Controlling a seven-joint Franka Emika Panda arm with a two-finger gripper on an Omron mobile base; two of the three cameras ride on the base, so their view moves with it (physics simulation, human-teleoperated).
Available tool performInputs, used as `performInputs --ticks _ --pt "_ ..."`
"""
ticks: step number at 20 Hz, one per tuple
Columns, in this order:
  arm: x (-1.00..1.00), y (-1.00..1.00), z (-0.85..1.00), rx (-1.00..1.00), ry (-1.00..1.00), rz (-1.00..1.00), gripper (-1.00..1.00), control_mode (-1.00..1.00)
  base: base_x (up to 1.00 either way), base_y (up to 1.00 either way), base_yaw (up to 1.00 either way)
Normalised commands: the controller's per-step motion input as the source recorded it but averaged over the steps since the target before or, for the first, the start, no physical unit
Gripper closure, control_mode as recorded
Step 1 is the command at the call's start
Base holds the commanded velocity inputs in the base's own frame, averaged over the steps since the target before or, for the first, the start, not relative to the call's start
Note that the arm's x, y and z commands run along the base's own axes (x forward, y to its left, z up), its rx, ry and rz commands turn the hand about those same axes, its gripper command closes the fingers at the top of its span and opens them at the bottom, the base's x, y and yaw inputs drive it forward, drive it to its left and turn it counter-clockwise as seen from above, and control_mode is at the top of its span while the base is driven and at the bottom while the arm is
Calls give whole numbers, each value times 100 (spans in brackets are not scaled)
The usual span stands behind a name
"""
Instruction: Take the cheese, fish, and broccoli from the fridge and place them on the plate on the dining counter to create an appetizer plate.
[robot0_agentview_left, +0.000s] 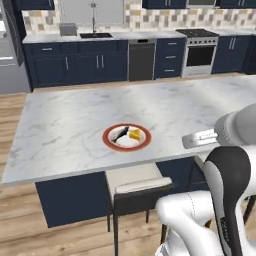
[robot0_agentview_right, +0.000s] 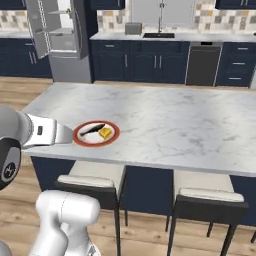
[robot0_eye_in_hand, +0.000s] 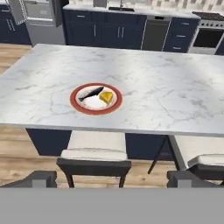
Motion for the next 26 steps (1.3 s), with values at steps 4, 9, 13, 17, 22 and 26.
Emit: performInputs --ticks 4,9,13,17,22,26 --pt "0 0 0 0 0 0 -100 100 -93 47 0" --pt "0 0 0 0 0 0 -100 100 17 100 0" --pt "0 0 0 0 0 0 -100 100 46 100 0" --pt "0 0 0 0 0 0 -100 100 32 100 0" --pt "0 0 0 0 0 0 -100 100 15 100 -3" --pt "0 0 0 0 0 0 -100 100 14 100 -4"
